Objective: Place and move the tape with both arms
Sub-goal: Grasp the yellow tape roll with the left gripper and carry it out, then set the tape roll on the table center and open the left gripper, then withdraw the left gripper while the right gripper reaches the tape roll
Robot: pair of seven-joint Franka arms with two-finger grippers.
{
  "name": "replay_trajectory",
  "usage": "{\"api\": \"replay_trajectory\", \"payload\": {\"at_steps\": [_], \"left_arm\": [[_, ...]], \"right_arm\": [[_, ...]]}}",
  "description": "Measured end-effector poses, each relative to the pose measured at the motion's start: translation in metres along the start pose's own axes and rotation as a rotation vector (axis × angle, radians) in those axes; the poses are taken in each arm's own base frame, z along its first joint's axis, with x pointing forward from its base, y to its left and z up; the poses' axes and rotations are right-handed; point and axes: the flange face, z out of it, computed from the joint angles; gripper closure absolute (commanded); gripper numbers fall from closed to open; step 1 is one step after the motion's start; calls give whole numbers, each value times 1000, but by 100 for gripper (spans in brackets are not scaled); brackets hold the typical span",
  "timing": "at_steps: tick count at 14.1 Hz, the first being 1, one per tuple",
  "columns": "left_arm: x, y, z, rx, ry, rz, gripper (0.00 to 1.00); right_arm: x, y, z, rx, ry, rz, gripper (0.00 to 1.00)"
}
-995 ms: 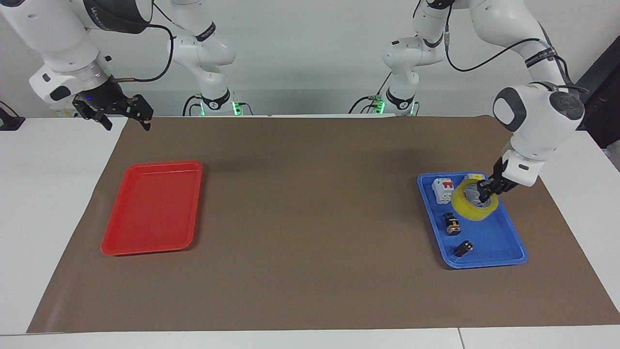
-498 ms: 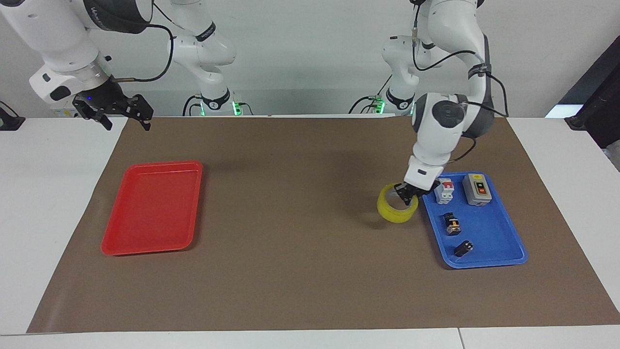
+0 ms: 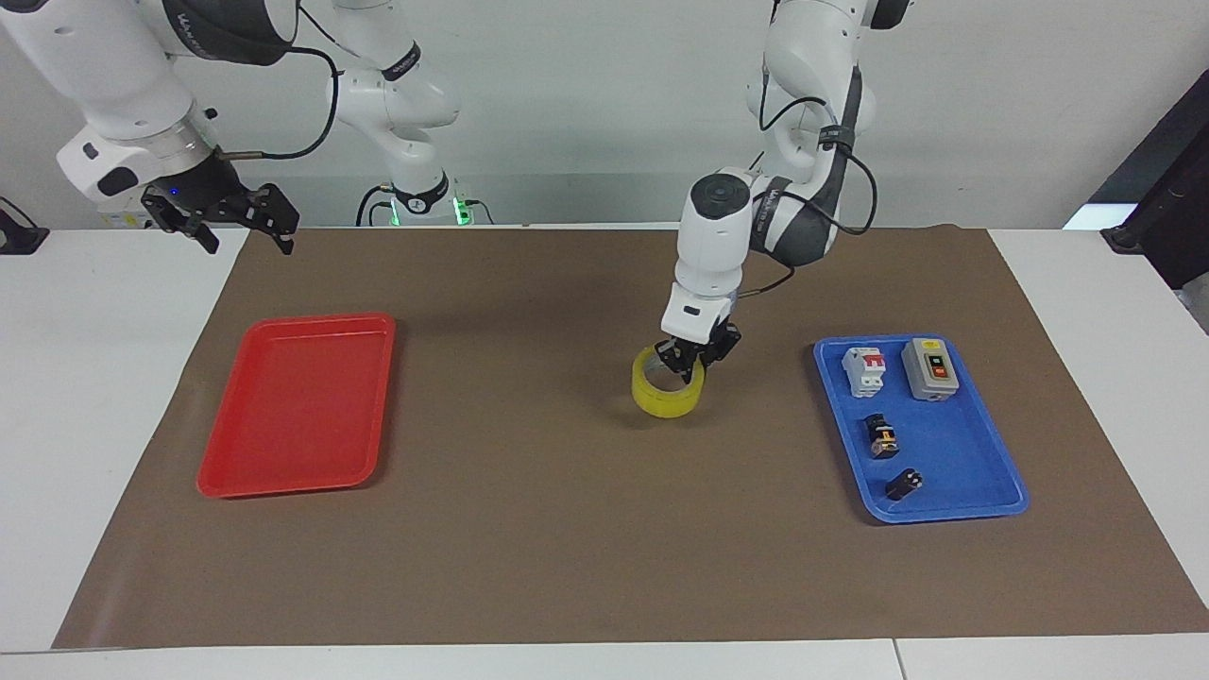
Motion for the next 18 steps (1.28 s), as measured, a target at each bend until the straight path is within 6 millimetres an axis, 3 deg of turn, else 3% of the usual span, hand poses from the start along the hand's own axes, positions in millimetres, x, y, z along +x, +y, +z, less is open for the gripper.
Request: {"api": "replay_trajectory", "payload": {"at_steps": [3,5,6,7,8,11,13,15,18], "left_arm": [[-26,54,31,14,5,13,100],[-40,76,45,15,-1,19,100],[-43,81,49,15,-3,20,77],[-44,82,50,15,-3,21,9],[-43,82,50,15,-2,20,0],[-38,82,43,5,8,13,0],[-21,73,15,-23,37,-9,0],[0,40,-23,-27,59,-12,0],[34,-46,-76,51,34,44,0]], "right_arm": [[0,0,0,0,0,0,0],[0,0,0,0,0,0,0],[0,0,0,0,0,0,0],[0,0,0,0,0,0,0],[0,0,0,0,0,0,0],[0,0,1,0,-2,0,0],[0,-1,2,0,-4,-2,0],[3,-8,2,-2,11,-14,0],[10,-27,2,-5,62,-46,0]]}}
